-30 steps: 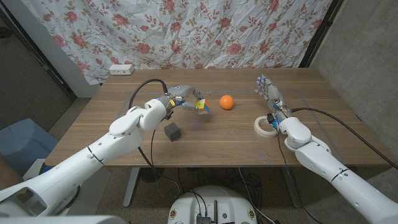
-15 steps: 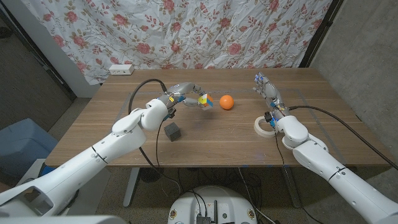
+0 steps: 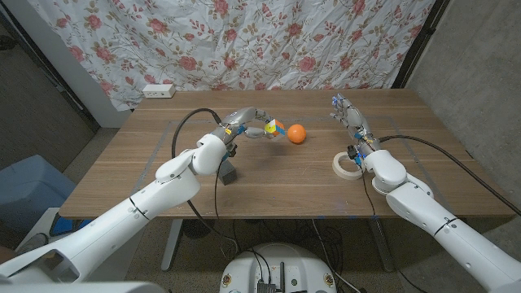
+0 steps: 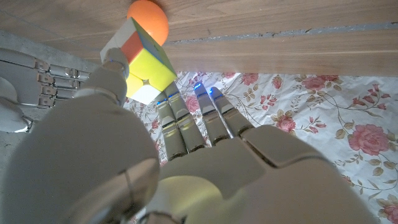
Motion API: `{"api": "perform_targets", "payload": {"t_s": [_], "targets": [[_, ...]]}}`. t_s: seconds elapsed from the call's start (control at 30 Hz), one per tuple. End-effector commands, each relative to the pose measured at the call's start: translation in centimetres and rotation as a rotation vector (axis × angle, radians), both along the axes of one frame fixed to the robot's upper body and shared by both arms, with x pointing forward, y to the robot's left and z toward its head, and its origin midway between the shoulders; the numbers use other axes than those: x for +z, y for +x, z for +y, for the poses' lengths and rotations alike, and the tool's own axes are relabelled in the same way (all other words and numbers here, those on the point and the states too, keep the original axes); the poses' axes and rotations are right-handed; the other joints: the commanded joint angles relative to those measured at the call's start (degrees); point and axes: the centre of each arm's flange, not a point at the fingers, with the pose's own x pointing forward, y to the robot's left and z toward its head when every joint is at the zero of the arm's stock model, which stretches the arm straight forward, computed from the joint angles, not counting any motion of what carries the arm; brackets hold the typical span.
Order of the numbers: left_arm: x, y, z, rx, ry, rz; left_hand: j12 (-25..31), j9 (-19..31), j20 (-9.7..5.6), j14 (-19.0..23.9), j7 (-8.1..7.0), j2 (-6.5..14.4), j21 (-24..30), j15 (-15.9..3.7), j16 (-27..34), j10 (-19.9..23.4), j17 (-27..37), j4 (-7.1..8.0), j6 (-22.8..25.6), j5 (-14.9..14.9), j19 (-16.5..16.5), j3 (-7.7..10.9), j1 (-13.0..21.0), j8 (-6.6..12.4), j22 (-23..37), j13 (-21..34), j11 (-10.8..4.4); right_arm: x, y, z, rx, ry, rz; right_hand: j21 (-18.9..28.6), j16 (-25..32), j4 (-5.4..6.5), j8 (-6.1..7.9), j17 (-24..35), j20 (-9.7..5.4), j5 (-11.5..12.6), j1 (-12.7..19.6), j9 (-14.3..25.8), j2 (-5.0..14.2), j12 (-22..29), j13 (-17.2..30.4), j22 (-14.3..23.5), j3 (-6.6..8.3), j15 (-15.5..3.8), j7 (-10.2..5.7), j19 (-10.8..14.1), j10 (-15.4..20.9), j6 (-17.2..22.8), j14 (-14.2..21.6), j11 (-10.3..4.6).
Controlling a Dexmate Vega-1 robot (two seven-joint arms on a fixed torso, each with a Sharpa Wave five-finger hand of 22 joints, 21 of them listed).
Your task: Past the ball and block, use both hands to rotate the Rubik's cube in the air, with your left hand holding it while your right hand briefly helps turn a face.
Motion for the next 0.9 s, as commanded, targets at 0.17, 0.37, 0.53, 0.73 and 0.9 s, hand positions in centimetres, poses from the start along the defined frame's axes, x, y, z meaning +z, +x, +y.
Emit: {"api": "perform_targets", "payload": {"t_s": [0.17,0.37,0.53,0.73,0.9], "targets": [[-1.1,0.1,-1.4,-0.041,-0.165,0.022,0.12,0.26,0.68,0.86,0.56,0.57,-0.19,-8.40,0.29,0.69,0.29,0.10,0.28,0.34,0.12,-0.52,-0.31,0.02,0.31,0.37,-0.45,0.4,-0.3,0.2,-0.025,-0.070,-0.045,0.33,0.32,-0.44,0.46,0.00,0.01,0.14,0.56,0.12,1.73,0.37,0.10,0.15,0.47,-0.20,-0.31,0.61,0.95,0.91,0.69,0.10],[-1.1,0.1,-2.0,-0.059,-0.194,0.020,0.13,0.27,1.07,0.75,0.69,0.71,-0.01,-8.45,0.16,0.88,0.26,0.06,0.39,0.36,0.53,-0.74,-0.42,-0.05,0.35,0.55,-0.29,0.4,-0.9,0.4,-0.097,-0.087,-0.025,0.35,0.56,-0.47,0.51,0.05,0.65,0.12,0.71,0.13,2.19,0.44,0.11,0.17,0.73,0.43,-0.77,0.76,1.24,1.31,1.08,-0.07],[-1.4,0.6,-2.3,-0.097,-0.248,0.043,0.10,0.28,1.13,0.81,0.75,0.83,-0.02,-8.54,0.14,0.88,0.26,0.04,0.49,0.38,0.52,-0.82,-0.45,-0.06,0.37,0.65,-0.21,0.3,-1.2,0.6,-0.114,-0.103,-0.027,0.35,0.62,-0.52,0.50,0.09,0.65,0.12,0.86,0.14,2.41,0.48,0.12,0.17,0.89,0.43,-0.88,0.81,1.42,1.41,1.13,0.30],[-1.9,1.1,-2.2,-0.141,-0.315,0.084,0.09,0.29,1.21,0.93,0.85,0.94,-0.04,-8.54,0.15,0.93,0.26,0.03,0.51,0.39,0.46,-0.92,-0.48,-0.11,0.38,0.74,-0.04,0.3,-1.8,0.8,-0.167,-0.153,-0.032,0.36,0.72,-0.63,0.59,0.13,0.70,0.09,1.03,0.15,2.48,0.50,0.14,0.17,1.01,0.46,-1.01,0.90,1.54,1.79,1.27,0.69],[-2.2,1.5,-2.0,-0.169,-0.386,0.105,0.09,0.29,1.30,0.98,0.99,1.03,-0.06,-8.51,0.13,1.02,0.25,0.01,0.43,0.40,0.39,-1.01,-0.52,-0.20,0.40,0.83,0.00,0.6,-2.6,1.2,-0.230,-0.210,-0.051,0.34,0.69,-0.69,0.65,0.19,0.65,0.04,1.08,0.15,2.47,0.43,0.14,0.17,1.06,0.55,-1.12,0.91,1.45,2.12,1.09,0.88]]}}
